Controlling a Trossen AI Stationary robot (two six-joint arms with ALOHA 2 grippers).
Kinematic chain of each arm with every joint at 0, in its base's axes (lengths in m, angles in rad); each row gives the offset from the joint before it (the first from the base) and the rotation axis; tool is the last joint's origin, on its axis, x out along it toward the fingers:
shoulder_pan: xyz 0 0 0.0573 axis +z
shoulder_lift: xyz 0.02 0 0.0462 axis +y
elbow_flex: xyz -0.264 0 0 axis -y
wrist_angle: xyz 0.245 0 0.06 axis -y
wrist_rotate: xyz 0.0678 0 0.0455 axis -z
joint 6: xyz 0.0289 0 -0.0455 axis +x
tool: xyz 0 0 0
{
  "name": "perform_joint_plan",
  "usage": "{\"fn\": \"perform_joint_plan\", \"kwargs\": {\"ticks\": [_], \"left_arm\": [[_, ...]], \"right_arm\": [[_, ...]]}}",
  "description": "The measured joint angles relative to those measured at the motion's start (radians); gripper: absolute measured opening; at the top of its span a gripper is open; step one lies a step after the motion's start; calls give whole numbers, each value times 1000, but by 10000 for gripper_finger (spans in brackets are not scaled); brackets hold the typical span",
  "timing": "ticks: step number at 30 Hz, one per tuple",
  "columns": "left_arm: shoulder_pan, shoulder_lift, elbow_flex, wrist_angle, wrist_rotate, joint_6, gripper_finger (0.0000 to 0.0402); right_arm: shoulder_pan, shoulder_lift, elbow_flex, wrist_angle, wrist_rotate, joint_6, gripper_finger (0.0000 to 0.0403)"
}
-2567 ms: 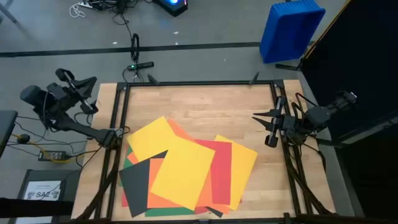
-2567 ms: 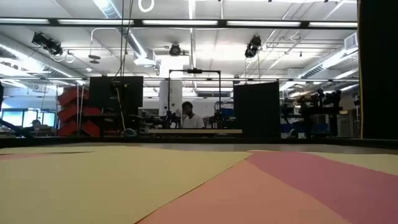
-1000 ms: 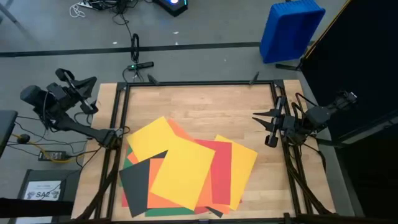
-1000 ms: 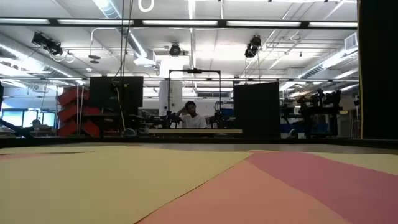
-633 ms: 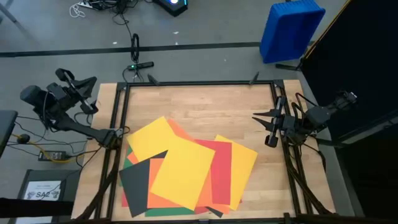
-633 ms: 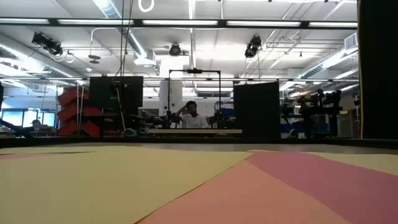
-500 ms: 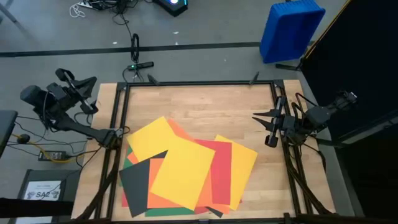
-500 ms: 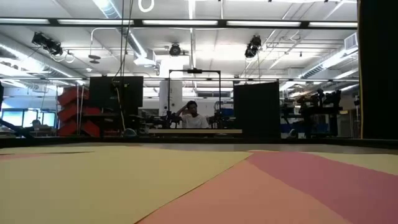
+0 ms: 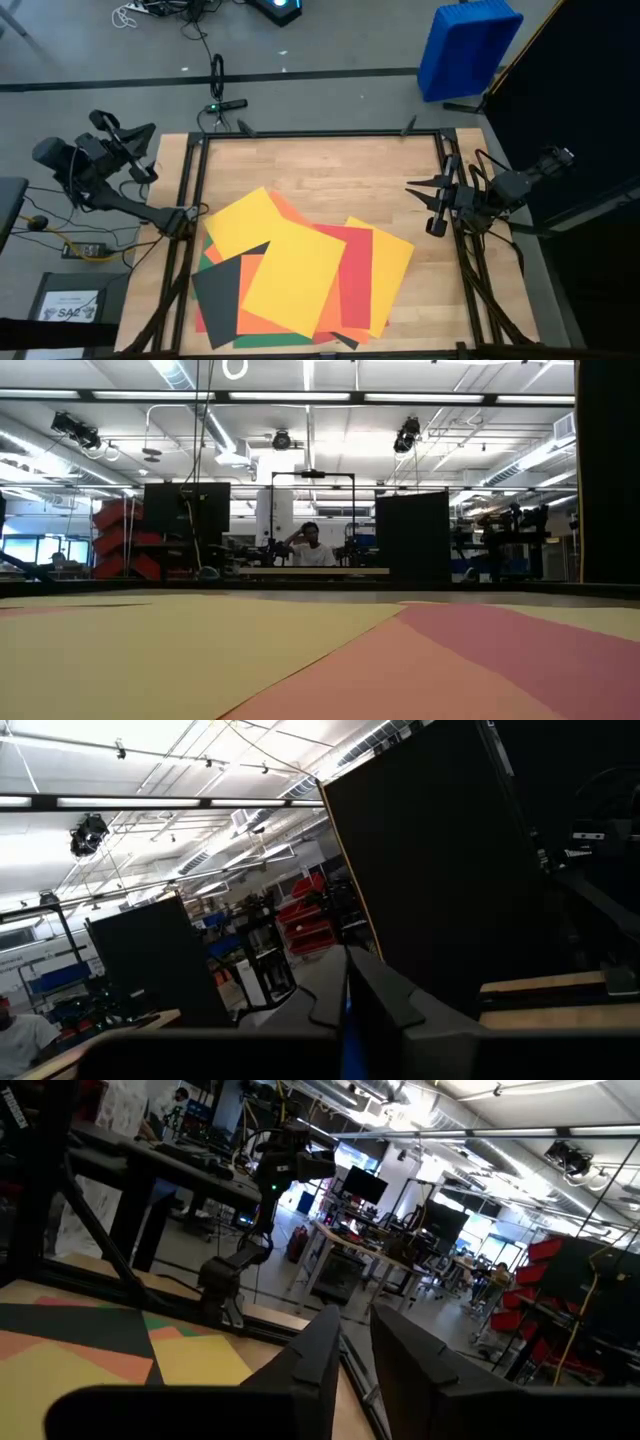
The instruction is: Organize paper
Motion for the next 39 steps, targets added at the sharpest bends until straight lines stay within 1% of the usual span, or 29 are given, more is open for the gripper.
{"fn": "perform_joint_plan", "kwargs": {"ticks": [11, 34, 36, 39], "left_arm": [[0, 0, 0, 0, 0, 0, 0], [0, 0, 0, 0, 0, 0, 0], [0, 0, 0, 0, 0, 0, 0], [0, 0, 0, 0, 0, 0, 0]], "right_arm": [[0, 0, 0, 0, 0, 0, 25], [0, 0, 0, 0, 0, -3, 40], [0, 0, 0, 1, 0, -49, 39], [0, 0, 0, 1, 0, -160, 35]]}}
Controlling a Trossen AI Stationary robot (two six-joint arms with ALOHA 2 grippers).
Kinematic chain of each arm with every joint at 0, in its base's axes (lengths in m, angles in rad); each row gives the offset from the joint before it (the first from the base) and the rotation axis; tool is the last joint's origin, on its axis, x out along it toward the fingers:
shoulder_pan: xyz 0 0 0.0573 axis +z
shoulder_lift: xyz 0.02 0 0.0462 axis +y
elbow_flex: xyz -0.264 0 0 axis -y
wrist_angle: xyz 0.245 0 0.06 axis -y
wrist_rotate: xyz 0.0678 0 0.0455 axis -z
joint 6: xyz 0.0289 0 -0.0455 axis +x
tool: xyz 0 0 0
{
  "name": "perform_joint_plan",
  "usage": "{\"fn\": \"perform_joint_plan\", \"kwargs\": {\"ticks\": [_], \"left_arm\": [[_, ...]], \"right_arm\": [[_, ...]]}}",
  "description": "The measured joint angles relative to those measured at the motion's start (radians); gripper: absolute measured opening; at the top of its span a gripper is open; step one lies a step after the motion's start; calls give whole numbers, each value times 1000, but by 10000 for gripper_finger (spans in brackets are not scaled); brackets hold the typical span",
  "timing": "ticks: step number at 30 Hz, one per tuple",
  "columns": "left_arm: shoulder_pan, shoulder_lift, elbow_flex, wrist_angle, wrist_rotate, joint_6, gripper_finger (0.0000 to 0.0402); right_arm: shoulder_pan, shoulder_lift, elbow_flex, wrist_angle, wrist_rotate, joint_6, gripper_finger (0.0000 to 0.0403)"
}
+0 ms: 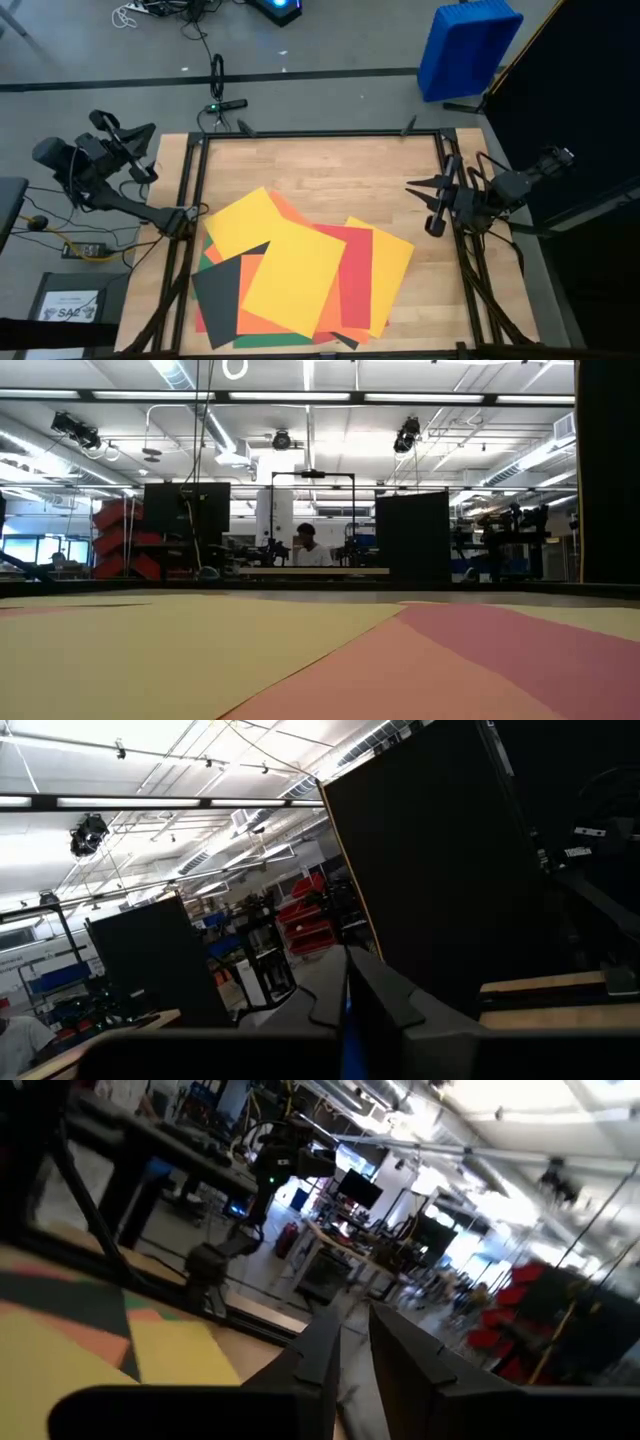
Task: Organize paper
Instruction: Move the yellow colored paper to the top right of the table
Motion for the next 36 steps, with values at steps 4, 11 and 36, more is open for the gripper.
{"fn": "perform_joint_plan", "kwargs": {"ticks": [4, 11, 36], "left_arm": [[0, 0, 0, 0, 0, 0, 0], [0, 0, 0, 0, 0, 0, 0], [0, 0, 0, 0, 0, 0, 0]], "right_arm": [[0, 0, 0, 5, -52, -106, 30], [-5, 1, 0, 180, -213, -310, 25], [-472, 324, 178, 710, -420, 232, 36]]}}
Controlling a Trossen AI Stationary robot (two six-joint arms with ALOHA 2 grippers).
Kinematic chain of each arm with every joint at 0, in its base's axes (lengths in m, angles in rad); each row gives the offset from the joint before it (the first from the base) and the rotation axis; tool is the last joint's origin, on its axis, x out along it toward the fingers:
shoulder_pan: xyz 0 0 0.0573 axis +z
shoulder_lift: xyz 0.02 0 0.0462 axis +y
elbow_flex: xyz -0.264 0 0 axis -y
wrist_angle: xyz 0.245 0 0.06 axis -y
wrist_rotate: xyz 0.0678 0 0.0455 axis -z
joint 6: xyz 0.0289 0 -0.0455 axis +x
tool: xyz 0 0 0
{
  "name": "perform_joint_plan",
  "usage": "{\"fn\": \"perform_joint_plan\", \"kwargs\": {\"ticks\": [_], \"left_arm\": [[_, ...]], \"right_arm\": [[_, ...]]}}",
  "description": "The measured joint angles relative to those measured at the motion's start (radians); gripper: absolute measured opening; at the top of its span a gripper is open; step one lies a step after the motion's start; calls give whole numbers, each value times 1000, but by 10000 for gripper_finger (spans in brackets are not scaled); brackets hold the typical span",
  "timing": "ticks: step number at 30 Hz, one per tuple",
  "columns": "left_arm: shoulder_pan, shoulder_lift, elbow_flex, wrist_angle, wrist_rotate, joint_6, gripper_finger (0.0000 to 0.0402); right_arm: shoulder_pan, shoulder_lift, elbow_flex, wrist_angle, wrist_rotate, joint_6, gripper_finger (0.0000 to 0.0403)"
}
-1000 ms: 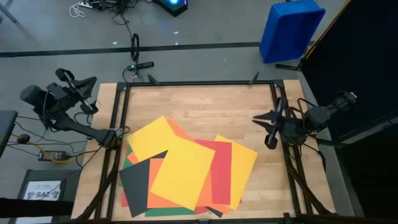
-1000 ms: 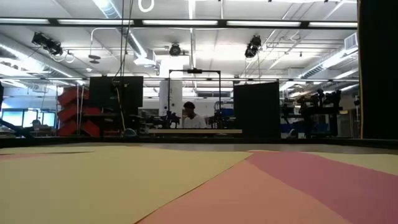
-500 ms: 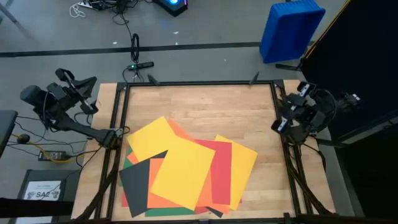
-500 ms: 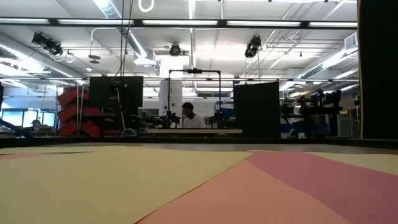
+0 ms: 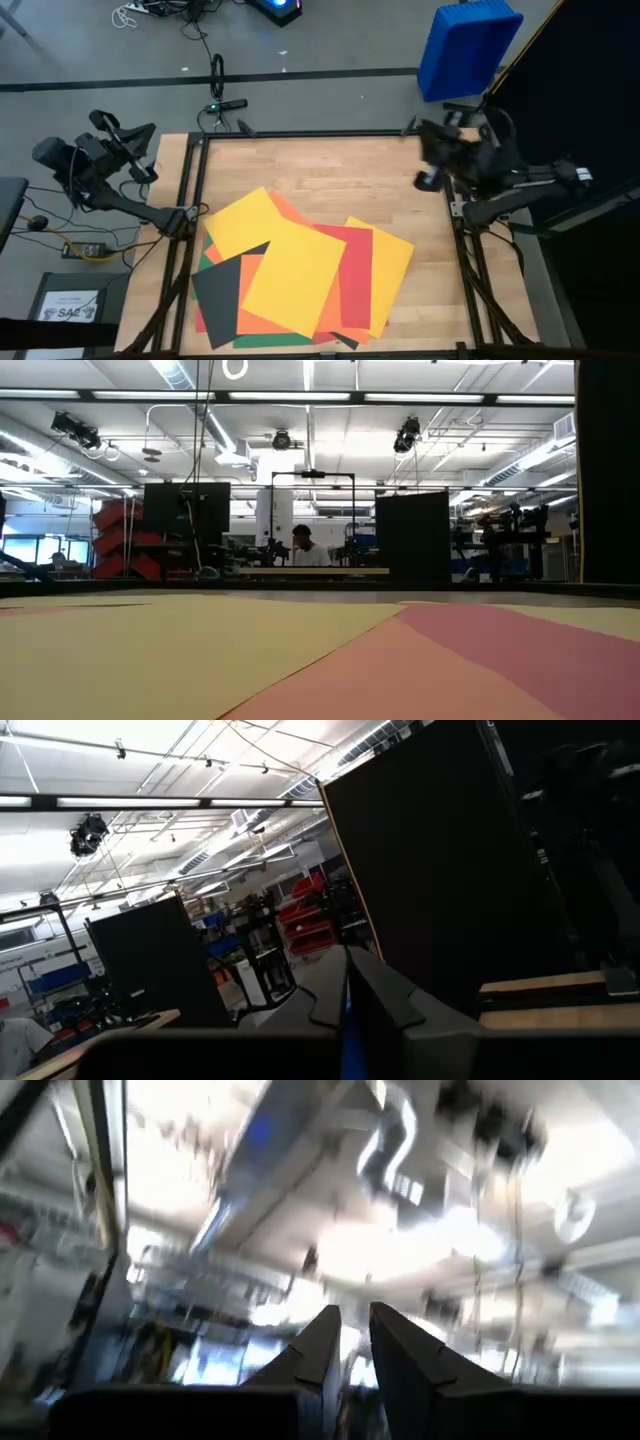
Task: Organize paper
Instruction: Move the yellow colored paper to the top right of the table
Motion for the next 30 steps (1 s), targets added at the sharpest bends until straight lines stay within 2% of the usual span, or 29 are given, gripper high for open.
{"fn": "perform_joint_plan", "kwargs": {"ticks": [7, 10, 12, 17, 22, 27, 30], "left_arm": [[0, 0, 0, 0, 0, 0, 0], [0, 0, 0, 0, 0, 0, 0], [0, 0, 0, 0, 0, 0, 0], [0, 0, 0, 0, 0, 0, 0], [0, 0, 0, 0, 0, 0, 0], [0, 0, 0, 0, 0, 0, 0], [0, 0, 0, 0, 0, 0, 0]], "right_arm": [[-177, 241, 193, -465, -72, 180, 28], [-227, 335, 249, -605, -148, 271, 26], [-240, 383, 259, -677, -162, 357, 25], [-254, 460, 262, -798, -166, 354, 28], [-251, 511, 262, -930, -177, 472, 36], [-224, 580, 263, -915, -316, 551, 48], [-203, 644, 263, -895, -351, 544, 52]]}}
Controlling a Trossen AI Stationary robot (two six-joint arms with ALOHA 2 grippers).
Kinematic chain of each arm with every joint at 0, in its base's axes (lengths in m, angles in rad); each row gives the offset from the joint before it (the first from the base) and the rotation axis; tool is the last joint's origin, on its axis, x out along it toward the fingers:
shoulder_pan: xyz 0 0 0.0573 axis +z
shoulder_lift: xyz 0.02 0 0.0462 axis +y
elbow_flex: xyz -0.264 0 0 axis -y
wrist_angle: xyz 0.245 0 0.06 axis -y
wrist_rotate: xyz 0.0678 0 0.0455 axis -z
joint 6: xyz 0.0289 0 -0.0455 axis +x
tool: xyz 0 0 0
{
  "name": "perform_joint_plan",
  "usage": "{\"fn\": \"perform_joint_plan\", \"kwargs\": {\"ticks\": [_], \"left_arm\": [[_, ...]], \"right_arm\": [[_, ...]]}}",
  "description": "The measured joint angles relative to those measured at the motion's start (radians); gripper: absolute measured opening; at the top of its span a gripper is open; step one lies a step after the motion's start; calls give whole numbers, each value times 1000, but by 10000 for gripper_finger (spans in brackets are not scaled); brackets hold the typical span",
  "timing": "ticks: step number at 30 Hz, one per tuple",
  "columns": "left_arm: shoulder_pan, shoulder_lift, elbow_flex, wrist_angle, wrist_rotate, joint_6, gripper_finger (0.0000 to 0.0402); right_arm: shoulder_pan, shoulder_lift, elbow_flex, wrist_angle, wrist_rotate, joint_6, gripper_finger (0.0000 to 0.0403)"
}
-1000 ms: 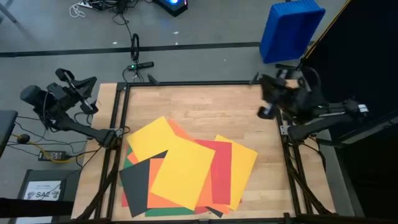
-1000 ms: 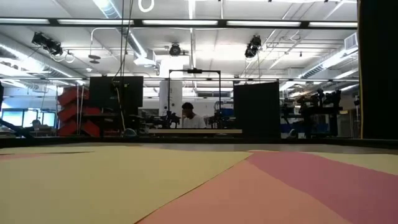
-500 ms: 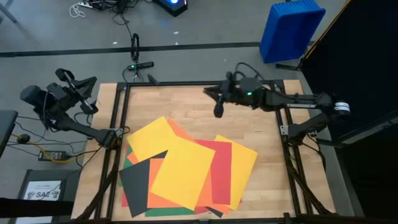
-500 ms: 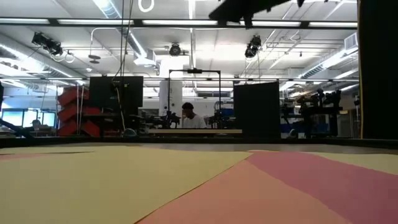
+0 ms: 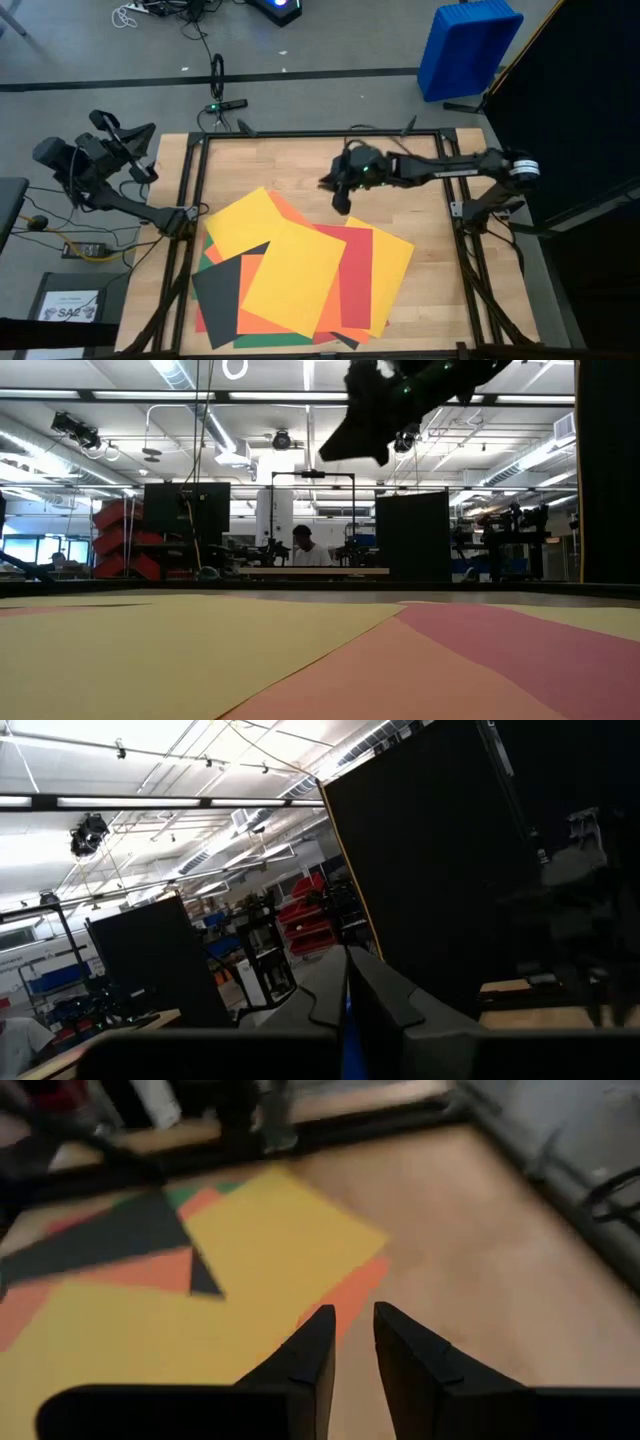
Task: Organize paper
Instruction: Move the yellow colored paper to the top right of the table
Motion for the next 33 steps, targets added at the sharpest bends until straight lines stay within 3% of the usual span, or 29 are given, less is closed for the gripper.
{"fn": "perform_joint_plan", "kwargs": {"ticks": [8, 15, 25, 28, 33], "left_arm": [[0, 0, 0, 0, 0, 0, 0], [0, 0, 0, 0, 0, 0, 0], [0, 0, 0, 0, 0, 0, 0], [0, 0, 0, 0, 0, 0, 0], [0, 0, 0, 0, 0, 0, 0]], "right_arm": [[21, 144, 0, -115, -18, 17, 67], [72, 186, -2, -272, -15, 72, 136], [276, 186, -11, -179, 161, 32, 250], [317, 185, -11, -151, 221, 24, 270], [340, 216, -10, -127, 219, 106, 283]]}}
